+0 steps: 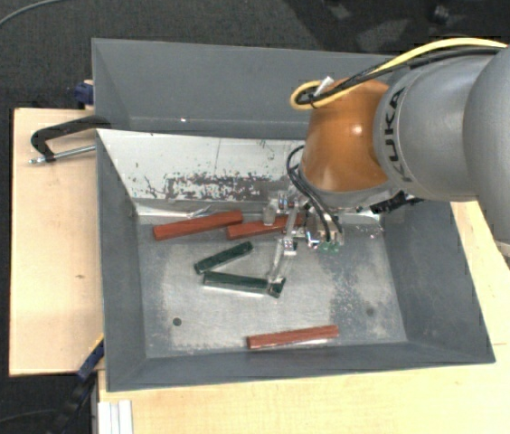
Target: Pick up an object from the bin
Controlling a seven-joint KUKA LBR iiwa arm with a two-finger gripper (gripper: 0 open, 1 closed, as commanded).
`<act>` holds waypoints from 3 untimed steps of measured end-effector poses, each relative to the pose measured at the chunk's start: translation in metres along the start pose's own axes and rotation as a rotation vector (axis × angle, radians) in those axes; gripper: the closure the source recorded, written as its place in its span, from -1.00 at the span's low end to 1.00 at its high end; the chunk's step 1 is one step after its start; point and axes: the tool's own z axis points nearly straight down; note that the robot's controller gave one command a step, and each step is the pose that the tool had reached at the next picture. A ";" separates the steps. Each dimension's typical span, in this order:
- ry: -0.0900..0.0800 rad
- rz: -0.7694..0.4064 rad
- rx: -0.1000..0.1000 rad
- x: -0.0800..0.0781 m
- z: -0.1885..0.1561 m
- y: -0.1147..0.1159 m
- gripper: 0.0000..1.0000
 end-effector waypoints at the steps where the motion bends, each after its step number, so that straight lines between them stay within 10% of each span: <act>1: 0.010 -0.011 0.000 0.030 -0.006 0.064 -1.00; 3: 0.005 0.142 0.003 0.024 0.030 0.040 -1.00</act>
Offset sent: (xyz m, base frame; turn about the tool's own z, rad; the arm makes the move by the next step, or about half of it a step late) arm -0.0258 0.0591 0.0048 -0.0028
